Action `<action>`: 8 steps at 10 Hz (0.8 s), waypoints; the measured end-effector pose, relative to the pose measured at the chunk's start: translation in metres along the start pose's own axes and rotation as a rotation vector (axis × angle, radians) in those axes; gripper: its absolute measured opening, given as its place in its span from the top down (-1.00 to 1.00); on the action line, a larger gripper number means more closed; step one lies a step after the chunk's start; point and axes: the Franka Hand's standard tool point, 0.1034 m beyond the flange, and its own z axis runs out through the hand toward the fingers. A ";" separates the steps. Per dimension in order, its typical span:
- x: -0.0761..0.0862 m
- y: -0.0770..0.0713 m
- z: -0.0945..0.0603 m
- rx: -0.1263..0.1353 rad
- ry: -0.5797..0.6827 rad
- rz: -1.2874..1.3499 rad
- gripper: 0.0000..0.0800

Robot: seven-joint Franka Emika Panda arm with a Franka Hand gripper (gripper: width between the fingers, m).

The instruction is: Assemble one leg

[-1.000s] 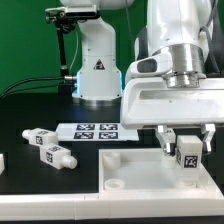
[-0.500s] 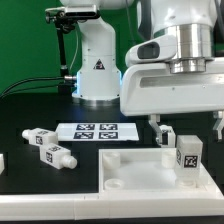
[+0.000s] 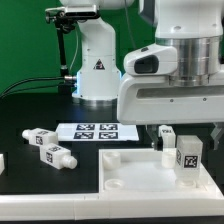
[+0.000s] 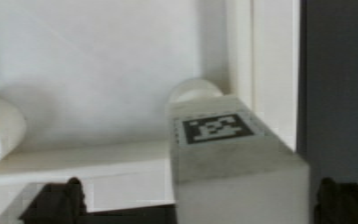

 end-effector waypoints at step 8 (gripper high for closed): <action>-0.006 -0.008 0.005 0.002 -0.005 0.481 0.29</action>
Offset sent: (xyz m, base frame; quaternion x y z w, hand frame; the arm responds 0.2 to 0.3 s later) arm 0.0000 0.0000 0.0000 0.0000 0.0000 0.0650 0.9979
